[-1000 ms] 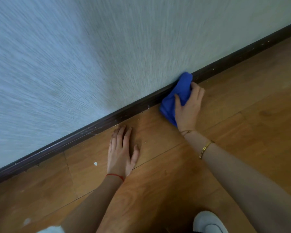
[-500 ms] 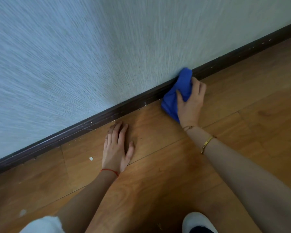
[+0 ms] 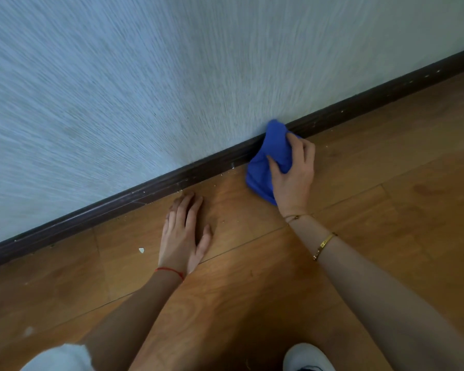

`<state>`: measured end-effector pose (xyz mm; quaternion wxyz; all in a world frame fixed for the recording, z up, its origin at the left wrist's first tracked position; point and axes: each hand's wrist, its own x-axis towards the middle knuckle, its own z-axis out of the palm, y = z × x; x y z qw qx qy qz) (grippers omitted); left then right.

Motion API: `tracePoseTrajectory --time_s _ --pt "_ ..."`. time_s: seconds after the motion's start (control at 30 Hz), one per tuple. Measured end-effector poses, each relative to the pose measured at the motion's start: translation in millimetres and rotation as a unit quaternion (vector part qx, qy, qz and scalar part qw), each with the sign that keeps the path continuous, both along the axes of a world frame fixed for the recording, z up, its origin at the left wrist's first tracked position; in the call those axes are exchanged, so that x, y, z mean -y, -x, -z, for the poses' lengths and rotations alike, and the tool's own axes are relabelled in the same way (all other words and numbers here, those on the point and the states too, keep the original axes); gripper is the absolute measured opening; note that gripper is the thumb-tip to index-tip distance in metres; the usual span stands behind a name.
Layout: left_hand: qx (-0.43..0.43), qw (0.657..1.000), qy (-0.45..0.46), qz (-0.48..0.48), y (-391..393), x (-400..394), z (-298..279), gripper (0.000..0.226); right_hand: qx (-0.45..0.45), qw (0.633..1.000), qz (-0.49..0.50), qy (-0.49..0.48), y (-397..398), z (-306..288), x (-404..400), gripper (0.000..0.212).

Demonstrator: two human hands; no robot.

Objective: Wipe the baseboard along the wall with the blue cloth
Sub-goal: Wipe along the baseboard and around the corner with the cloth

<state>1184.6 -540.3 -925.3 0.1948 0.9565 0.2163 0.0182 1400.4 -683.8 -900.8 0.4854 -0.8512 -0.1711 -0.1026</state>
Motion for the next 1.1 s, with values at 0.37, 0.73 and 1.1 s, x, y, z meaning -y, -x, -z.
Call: tracePoseTrajectory --time_s 0.37,0.73,1.1 --pt "0.016 1.000 -0.022 -0.003 -1.3 0.2 2.5 0.061 -0.017 0.997 -0.070 0.011 26.0 -2.2 -22.2 0.050" --pt "0.026 0.999 -0.027 -0.001 -2.2 0.4 2.2 0.061 0.007 0.998 -0.045 0.041 26.4 1.1 -19.9 0.048" --pt "0.019 0.999 -0.033 0.001 -2.5 -0.5 1.4 0.061 -0.010 0.998 0.065 -0.017 -16.2 -4.1 0.0 0.042"
